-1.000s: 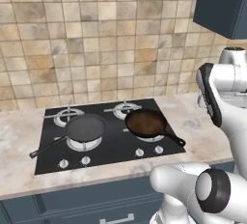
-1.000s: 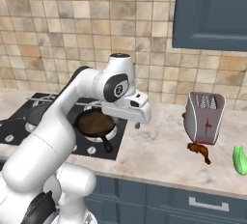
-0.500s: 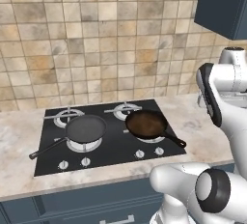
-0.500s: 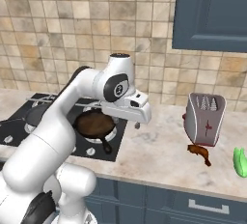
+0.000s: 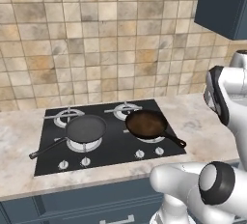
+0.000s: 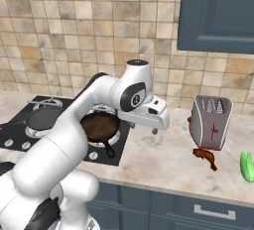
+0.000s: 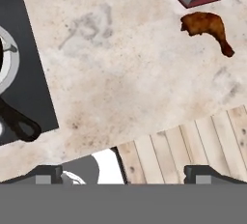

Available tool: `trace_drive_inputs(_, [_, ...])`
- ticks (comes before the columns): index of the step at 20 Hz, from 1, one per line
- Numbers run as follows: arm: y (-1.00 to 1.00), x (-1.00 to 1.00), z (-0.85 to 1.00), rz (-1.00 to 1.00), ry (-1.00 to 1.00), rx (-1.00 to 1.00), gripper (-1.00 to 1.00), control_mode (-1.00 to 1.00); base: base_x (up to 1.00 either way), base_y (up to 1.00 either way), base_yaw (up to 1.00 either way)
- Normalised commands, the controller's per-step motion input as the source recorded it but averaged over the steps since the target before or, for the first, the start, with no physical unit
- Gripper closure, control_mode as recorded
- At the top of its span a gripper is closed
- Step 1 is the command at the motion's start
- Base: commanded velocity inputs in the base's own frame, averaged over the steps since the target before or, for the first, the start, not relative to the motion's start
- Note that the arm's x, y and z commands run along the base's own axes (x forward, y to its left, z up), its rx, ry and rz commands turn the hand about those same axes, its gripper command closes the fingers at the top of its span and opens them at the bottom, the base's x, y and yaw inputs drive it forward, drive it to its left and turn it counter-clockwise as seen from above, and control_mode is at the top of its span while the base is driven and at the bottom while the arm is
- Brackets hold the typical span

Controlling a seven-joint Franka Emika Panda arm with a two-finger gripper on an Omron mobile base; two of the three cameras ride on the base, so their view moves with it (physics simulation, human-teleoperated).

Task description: Place both pans onto different burners. Then place the corn and the chicken drumstick on different pans.

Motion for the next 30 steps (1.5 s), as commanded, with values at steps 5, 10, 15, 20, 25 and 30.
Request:
trace_drive_inputs(5, [-0.57, 0.00, -0.25, 0.00, -0.08, 0.00, -1.00, -1.00, 0.00, 0.00, 0.00])
trace_drive_inputs(10, [-0.34, 0.01, -0.23, 0.00, -0.04, 0.00, -1.00, -1.00, 0.00, 0.00, 0.00])
trace_drive_inputs(15, [-0.28, 0.02, -0.16, 0.00, -0.02, 0.00, -1.00, -1.00, 0.00, 0.00, 0.00])
trace_drive_inputs(20, [-0.26, 0.08, -0.09, 0.00, 0.00, 0.00, -1.00, -1.00, 0.00, 0.00, 0.00])
trace_drive_inputs(25, [-0.23, 0.12, -0.10, 0.00, 0.00, 0.00, -1.00, -1.00, 0.00, 0.00, 0.00])
trace_drive_inputs(30, [-0.31, 0.11, -0.14, 0.00, -0.01, 0.00, -1.00, -1.00, 0.00, 0.00, 0.00])
